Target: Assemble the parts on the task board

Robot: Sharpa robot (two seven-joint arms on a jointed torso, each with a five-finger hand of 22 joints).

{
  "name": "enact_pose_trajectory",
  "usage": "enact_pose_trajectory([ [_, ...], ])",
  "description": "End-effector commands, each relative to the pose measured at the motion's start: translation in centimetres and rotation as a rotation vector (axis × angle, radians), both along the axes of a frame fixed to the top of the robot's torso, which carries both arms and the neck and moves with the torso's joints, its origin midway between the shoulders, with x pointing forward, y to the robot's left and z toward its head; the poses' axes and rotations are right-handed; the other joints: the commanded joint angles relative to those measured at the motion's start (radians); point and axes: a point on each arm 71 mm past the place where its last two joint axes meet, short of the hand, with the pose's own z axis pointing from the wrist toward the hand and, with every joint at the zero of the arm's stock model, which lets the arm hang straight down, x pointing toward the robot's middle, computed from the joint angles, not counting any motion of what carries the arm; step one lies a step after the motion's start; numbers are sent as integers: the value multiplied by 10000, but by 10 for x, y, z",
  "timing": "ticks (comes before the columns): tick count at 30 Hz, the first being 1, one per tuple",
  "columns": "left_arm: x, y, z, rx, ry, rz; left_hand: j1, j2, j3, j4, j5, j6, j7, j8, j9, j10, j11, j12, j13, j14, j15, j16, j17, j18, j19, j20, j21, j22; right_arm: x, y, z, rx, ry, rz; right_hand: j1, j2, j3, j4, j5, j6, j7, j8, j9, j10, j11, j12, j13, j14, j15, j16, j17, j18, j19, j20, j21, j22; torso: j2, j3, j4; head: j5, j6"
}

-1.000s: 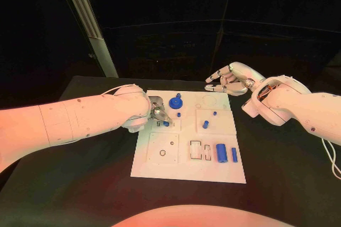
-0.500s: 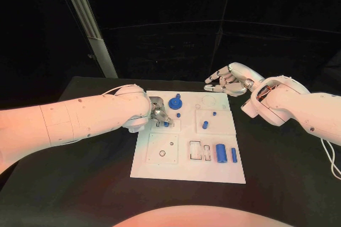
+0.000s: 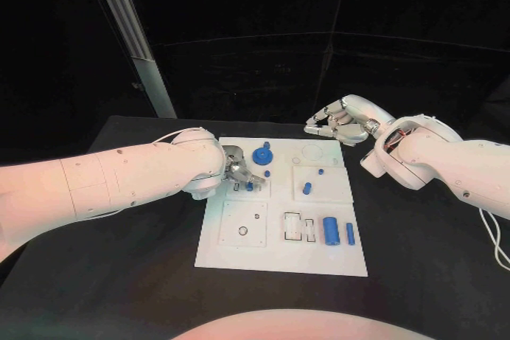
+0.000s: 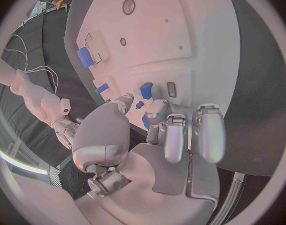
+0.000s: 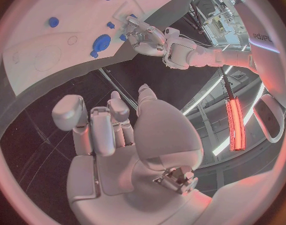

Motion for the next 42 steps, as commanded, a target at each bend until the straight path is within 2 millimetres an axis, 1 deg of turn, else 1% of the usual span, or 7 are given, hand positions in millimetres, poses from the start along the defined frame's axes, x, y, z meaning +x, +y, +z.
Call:
enact_pose_trajectory([
  [1, 1, 4, 1, 15, -37, 152, 76, 33, -227, 37, -40, 30, -39, 57, 19, 58, -13, 56, 15, 1041, -49, 31, 2634, -134, 160, -49, 50, 514, 0, 1, 1, 103, -5, 87, -100, 43, -70, 17, -51, -69, -23, 68, -10, -63, 4, -16, -6, 435, -29, -62, 10, 204, -66, -24, -71, -10, 4, 1, -4, -25, 18],
  [9, 7, 10, 26, -261, -178, -27, 453, 83, -1023, 24, -67, -255, 47, -96, -30, -132, 42, -186, -285, 1041, -6, 31, 2634, -91, 73, -34, -107, 319, 2, -2, 1, 103, 1, 35, -110, 51, -82, 17, -53, -70, -23, 70, -10, -64, 4, -14, -6, 434, -29, -65, 8, 204, -66, -24, -73, -12, -3, -3, 1, -90, 84],
  [19, 32, 21, 61, -287, -66, -78, 1503, 618, -1639, -31, -49, -910, 391, -835, -615, -255, 328, -219, -399, 1041, 233, 31, 2634, -53, -18, 176, -254, 164, 5, -3, 0, 112, 19, -19, -147, 130, -172, 2, 82, -84, -22, 85, -11, -61, 7, 10, 9, 438, -28, -66, 18, 206, -63, -22, -86, -25, 4, 7, 11, -105, 189],
  [24, 49, 28, 63, -74, 255, 131, 1639, 782, -1774, -16, -47, -953, 456, -994, -804, -295, 396, -248, -450, 1041, 291, 31, 2634, -45, -39, 237, -283, 136, 6, -1, -1, 111, 29, -1, -136, 136, -183, -7, 105, -86, -21, 88, -11, -65, 6, 9, 6, 441, -28, -60, 28, 206, -62, -22, -88, -27, 7, 13, 6, -92, 236],
  [28, 64, 34, 62, 188, 415, 422, 1719, 872, -1843, -20, -46, -919, 470, -1037, -888, -309, 412, -254, -469, 1041, 308, 31, 2634, -42, -42, 261, -288, 136, 6, 0, -1, 114, 35, 24, -92, 160, -221, -25, 193, -93, -22, 97, -12, -66, 6, 21, 13, 442, -28, -65, 28, 205, -56, -22, -91, -25, 19, 21, -38, -46, 216],
  [32, 73, 38, 59, 480, 384, 550, 1743, 892, -1867, -23, -47, -909, 473, -1049, -913, -313, 415, -252, -471, 1041, 312, 31, 2634, -42, -42, 267, -288, 139, 7, 0, -1, 109, 41, 22, -92, 160, -221, -25, 194, -93, -22, 97, -12, -66, 6, 21, 13, 442, -28, -65, 28, 205, -56, -22, -92, -25, 9, 3, -22, -74, 206],
  [42, 81, 43, 48, 790, 441, 600, 1936, 1042, -1954, -57, -45, -850, 484, -1106, -1046, -362, 431, -283, -527, 1041, 332, 31, 2634, -29, -71, 295, -327, 97, 6, -1, -1, 110, 40, 11, -70, 175, -235, -30, 230, -88, -24, 107, -10, -68, 4, 23, 13, 442, -29, -67, 28, 205, -52, -23, -92, -23, 30, 1, 8, -83, 209],
])
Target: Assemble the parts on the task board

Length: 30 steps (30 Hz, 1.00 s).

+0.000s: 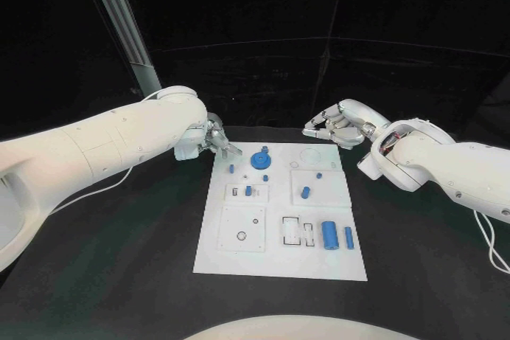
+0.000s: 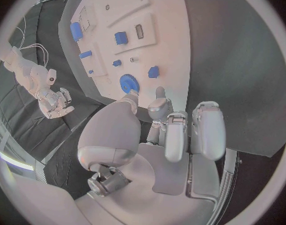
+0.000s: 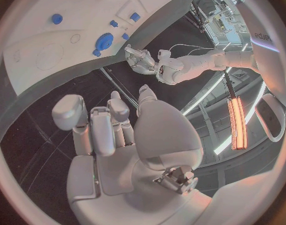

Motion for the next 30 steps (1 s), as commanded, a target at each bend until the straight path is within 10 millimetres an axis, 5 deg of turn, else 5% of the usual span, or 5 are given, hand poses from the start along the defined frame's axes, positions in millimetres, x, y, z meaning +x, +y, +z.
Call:
enact_pose_trajectory([
  [1, 1, -1, -3, 192, 136, -410, 104, -22, -62, -3, -47, 53, 19, -48, -12, -20, 18, -40, -14, 1038, 43, 31, 2634, -29, 18, 65, -23, 96, 0, 1, 2, 67, -21, 117, 37, 77, -50, 2, 63, -53, 6, 64, -11, -71, 3, 21, 7, 441, -29, -72, 4, 207, -56, -23, -44, -10, 7, -17, 17, 6, 7],
  [7, 1, 0, -10, 203, 258, -410, 132, -7, -122, 5, -49, 127, 6, -26, -40, -9, 11, -10, 14, 1038, 42, 31, 2634, -34, 28, 70, -5, 126, 0, 2, 2, 70, -23, 129, 48, 85, -54, -1, 76, -47, 4, 71, -9, -74, 1, 20, 5, 440, -30, -77, -2, 209, -59, -23, -50, -19, -12, 4, 11, -7, -86],
  [30, -4, -8, -19, 341, 778, -855, 720, 290, -224, -235, -45, 317, -32, 64, -186, -25, -23, 20, -7, 1038, 16, 31, 2634, -29, 15, 54, -22, 133, 0, 5, 1, 69, 4, 211, 177, 128, -107, -30, 205, 12, -19, 137, 7, -70, -18, 41, 17, 443, -45, -78, 10, 215, -62, -33, -72, -48, -17, -10, 14, -29, -160],
])
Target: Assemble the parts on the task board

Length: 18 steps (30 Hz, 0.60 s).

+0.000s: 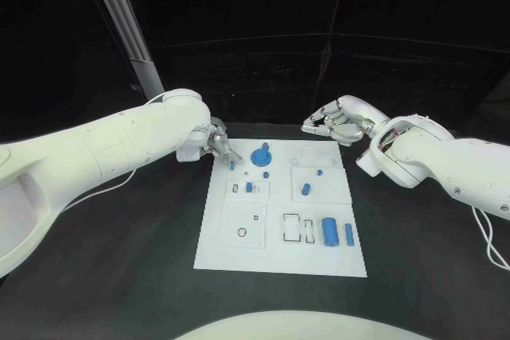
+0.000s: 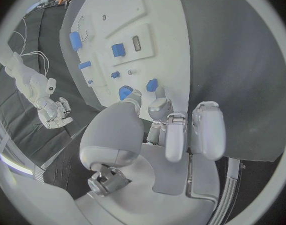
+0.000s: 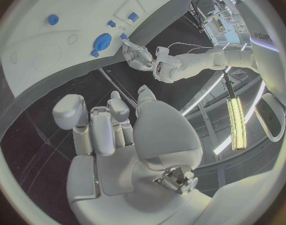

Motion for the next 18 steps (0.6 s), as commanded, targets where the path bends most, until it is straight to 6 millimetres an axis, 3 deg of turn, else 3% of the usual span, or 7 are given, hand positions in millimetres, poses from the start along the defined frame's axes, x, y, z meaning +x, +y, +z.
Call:
enact_pose_trajectory([
  [1, -1, -2, -1, 138, 233, -286, 178, 28, -2, -88, -45, 66, 1, 68, -23, -25, -23, 22, -13, 1039, 16, 31, 2634, -29, 15, 54, -21, 136, 0, 1, 1, 47, -9, 119, 71, 22, -79, -2, 63, 12, -19, 63, 6, -71, -18, 41, 16, 443, -45, -39, 12, 56, -63, -33, -33, -8, -1, -4, 0, -37, -6],
  [18, -2, -6, -4, 119, 235, -368, 499, 249, 90, -282, -42, 102, -5, 96, -94, -33, -32, 26, -30, 1039, 10, 31, 2634, -27, 8, 48, -33, 136, 0, 3, 1, 50, -3, 144, 91, 25, -87, -7, 77, 11, -20, 67, 6, -68, -19, 48, 22, 442, -46, -43, 8, 57, -63, -34, -36, -12, 3, -3, 3, 6, -23],
])
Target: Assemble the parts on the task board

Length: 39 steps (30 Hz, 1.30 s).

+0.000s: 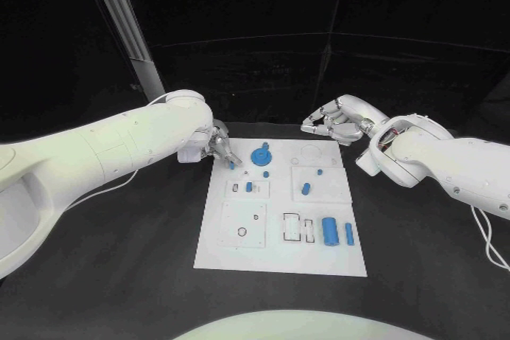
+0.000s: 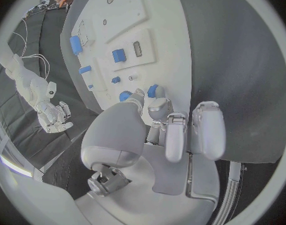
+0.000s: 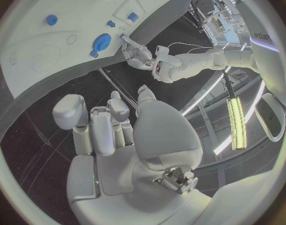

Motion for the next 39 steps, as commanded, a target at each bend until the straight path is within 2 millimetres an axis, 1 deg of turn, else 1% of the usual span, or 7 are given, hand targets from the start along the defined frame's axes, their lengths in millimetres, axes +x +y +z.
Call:
enact_pose_trajectory([
  [1, 1, -1, 1, -43, -89, -110, 187, 132, 65, -108, -42, 102, -1, 57, -26, -33, -33, 26, -19, 1039, 8, 31, 2634, -26, 8, 47, -35, 136, 0, 1, 1, 47, -14, 113, 91, 26, -59, 20, 26, 11, -20, 68, 6, -68, -19, 48, 9, 442, -46, -44, 9, 58, -63, -34, -36, -13, -1, -1, 7, 1, -9],
  [5, 2, -1, 2, -180, -291, -45, 375, 315, 180, -234, -42, 101, -3, 62, -58, -36, -37, 24, -30, 1039, 5, 31, 2634, -24, 3, 44, -45, 130, 0, 1, 1, 48, -15, 118, 91, 26, -59, 20, 26, 11, -20, 68, 6, -68, -19, 48, 9, 442, -46, -44, 9, 58, -63, -34, -36, -13, -2, -3, 3, -4, -14],
  [11, 4, -4, 4, -530, -711, -16, 1386, 826, 888, -942, -49, 84, -108, 105, -104, -80, -131, -34, -95, 1039, -58, 31, 2634, -15, -13, -2, -74, 111, 0, 2, 1, 63, -36, 123, 206, 31, -86, -13, 80, 6, -24, 86, 6, -77, -25, 48, 4, 445, -52, -44, 16, 59, -64, -41, -47, -26, -3, -8, 4, -11, -20],
  [18, 4, -5, 4, -614, -732, -97, 2136, 1025, 1920, -1670, -47, -70, -127, 114, -159, -122, -158, -130, -169, 1039, -89, 31, 2634, -19, -18, -49, -85, 123, 1, 3, 1, 63, -33, 130, 398, 70, -152, -26, 463, -6, -31, 127, 5, -87, -34, 59, 5, 448, -62, -49, 30, 58, -52, -54, -59, -29, -4, -2, -6, -10, -45],
  [21, 4, -4, 5, -717, -803, -87, 2125, 921, 2387, -1862, -44, -85, -92, 154, -171, -115, -127, -164, -200, 1039, -69, 31, 2634, -20, -21, -41, -94, 124, 1, 2, 1, 54, -19, 130, 426, 76, -173, -20, 533, -10, -32, 136, 5, -88, -36, 60, 4, 449, -64, -50, 32, 58, -51, -55, -63, -32, -13, 1, 9, -25, -34],
  [32, -12, -2, 13, -2210, -1547, 407, 661, -159, 5586, -2653, 44, 66, -94, 603, -233, 117, -152, -162, -245, 1039, -52, 31, 2634, -18, 10, -21, -106, 190, 1, 0, 1, 15, 30, 97, 500, 94, -230, -6, 731, -15, -36, 162, 4, -94, -40, 60, -4, 450, -68, -58, 33, 57, -44, -60, -69, -32, -16, -3, 33, -31, -25],
  [39, -39, 1, 12, -2776, -2058, 349, 141, -508, 6448, -2918, 374, 197, -160, 793, -244, 220, -187, -164, -270, 1039, -92, 31, 2634, -33, 49, -46, -71, 263, 1, -1, 0, 3, 34, 65, 507, 95, -238, -4, 755, -16, -36, 165, 4, -91, -39, 66, 1, 451, -68, -58, 33, 58, -45, -60, -72, -36, -26, 11, 46, 193, -9],
])
